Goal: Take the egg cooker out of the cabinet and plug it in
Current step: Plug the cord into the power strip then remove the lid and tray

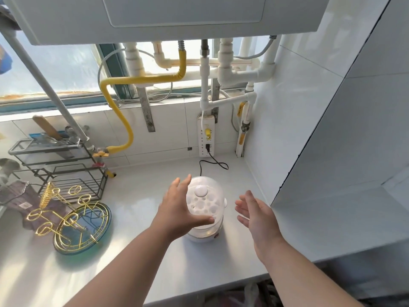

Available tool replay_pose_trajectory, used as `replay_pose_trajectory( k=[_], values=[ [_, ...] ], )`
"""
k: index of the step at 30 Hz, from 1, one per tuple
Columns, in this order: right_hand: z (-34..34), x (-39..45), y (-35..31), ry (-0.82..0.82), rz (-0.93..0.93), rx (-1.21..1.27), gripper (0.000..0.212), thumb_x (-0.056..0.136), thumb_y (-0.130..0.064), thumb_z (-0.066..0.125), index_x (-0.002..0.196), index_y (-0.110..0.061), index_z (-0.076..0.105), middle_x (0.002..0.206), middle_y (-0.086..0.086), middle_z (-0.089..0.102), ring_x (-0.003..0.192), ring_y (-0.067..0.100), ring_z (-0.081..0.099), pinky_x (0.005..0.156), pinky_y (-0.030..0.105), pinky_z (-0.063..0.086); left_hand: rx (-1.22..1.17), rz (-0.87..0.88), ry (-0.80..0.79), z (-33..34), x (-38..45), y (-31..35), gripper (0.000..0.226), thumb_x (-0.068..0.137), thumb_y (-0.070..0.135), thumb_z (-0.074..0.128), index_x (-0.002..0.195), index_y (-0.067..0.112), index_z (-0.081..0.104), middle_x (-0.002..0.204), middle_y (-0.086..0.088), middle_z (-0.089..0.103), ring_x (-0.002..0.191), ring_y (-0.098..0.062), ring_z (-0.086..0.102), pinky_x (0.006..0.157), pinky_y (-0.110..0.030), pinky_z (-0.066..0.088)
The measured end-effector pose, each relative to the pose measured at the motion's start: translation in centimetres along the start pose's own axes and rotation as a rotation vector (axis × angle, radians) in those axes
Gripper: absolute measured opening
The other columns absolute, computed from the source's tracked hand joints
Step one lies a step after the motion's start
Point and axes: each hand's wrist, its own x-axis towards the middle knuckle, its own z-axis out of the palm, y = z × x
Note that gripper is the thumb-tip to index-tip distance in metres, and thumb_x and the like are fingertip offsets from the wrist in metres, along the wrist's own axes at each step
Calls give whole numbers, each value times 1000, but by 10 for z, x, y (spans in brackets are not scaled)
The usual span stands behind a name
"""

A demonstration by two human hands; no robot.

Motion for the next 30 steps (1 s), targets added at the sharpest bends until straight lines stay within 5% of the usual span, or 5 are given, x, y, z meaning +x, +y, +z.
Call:
replay_pose_trajectory(
  k=[7, 20, 25, 30],
  values=[
    [-16, 4, 9, 3, 42, 6, 48, 100, -64, 53, 116, -23, 73, 115, -3, 80, 109, 11, 75, 98, 41, 59, 26, 31, 51, 16, 10, -4, 148, 44, 76, 88, 169, 43, 15, 178, 3, 15, 163, -15, 11, 127, -43, 27],
    [-24, 1, 28, 13, 119, -41, 38, 104, -53, 57, 111, -20, 75, 107, -1, 81, 101, 14, 77, 83, 38, 62, 1, 95, 204, 8, 4, -2, 128, 49, 77, 86, 160, 42, 31, 164, 8, 33, 153, -14, 31, 119, -36, 35],
    [-18, 2, 27, 15, 46, -232, 16, 100, -34, 70, 109, -21, 73, 108, 1, 77, 102, 19, 73, 84, 39, 61, 27, 98, 339, -27, -5, -18, 126, 51, 78, 84, 159, 31, 40, 161, 3, 41, 153, -13, 33, 121, -34, 32],
    [1, 15, 16, -125, -146, -568, 42, 86, -47, 83, 120, -31, 65, 114, -15, 64, 104, 2, 62, 83, 23, 49, 56, 56, 424, -55, -24, -41, 124, 50, 79, 83, 156, 27, 43, 157, 1, 46, 149, -16, 38, 119, -39, 35]
  ],
)
